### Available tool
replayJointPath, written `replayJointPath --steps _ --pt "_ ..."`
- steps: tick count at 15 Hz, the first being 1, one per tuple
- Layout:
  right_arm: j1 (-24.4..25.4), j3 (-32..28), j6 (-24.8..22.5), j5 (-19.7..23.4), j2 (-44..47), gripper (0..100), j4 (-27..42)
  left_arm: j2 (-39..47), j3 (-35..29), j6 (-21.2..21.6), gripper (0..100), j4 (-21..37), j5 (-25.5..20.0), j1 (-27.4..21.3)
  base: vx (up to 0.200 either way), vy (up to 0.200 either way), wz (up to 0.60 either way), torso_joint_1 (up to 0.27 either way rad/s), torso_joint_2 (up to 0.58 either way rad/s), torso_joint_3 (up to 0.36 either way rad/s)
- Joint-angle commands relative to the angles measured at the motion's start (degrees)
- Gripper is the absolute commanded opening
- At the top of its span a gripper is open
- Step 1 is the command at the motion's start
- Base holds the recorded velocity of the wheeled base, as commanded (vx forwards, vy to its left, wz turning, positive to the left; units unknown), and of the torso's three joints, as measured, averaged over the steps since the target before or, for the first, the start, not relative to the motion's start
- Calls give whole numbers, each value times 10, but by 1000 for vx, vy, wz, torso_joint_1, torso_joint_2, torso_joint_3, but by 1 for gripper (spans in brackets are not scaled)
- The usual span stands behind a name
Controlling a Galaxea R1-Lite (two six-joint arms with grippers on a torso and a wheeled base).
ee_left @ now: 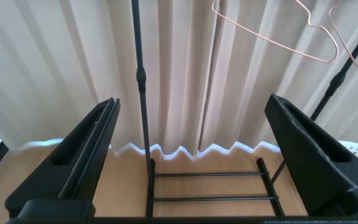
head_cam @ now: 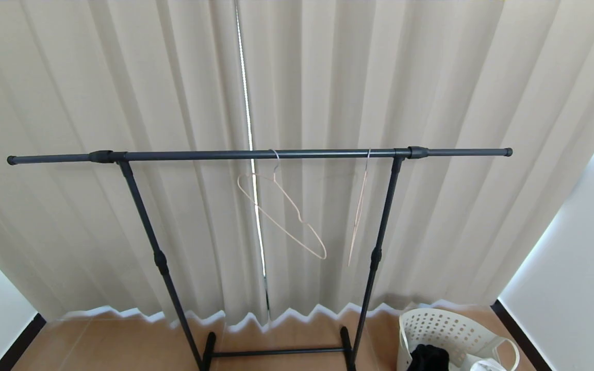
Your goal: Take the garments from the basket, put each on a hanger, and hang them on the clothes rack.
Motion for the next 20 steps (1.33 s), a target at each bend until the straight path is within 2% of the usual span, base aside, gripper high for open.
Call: replayJointPath --steps 1,12,16,20 --pt "0 0 -1 1 1 100 0 0 0 0 100 0 0 0 0 0 0 0 0 0" --pt "0 1 -1 0 1 100 0 0 0 0 100 0 0 0 0 0 0 0 0 0" --pt "0 0 -1 0 1 100 0 0 -2 -4 100 1 -25 0 0 0 0 0 0 0" --pt "0 0 -2 2 1 100 1 0 -2 -4 100 0 -25 0 0 0 0 0 0 0"
